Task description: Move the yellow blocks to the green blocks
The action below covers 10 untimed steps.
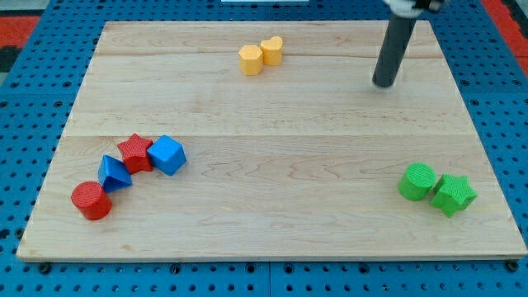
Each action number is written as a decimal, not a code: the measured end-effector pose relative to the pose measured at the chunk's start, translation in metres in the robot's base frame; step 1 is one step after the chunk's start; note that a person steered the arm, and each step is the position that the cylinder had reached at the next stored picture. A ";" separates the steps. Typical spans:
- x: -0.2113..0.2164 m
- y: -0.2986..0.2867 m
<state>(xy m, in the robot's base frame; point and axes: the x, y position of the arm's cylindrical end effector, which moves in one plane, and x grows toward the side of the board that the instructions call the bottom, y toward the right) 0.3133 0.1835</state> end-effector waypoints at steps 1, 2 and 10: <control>-0.052 -0.037; -0.079 -0.066; 0.003 -0.120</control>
<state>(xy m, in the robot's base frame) 0.3159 0.0632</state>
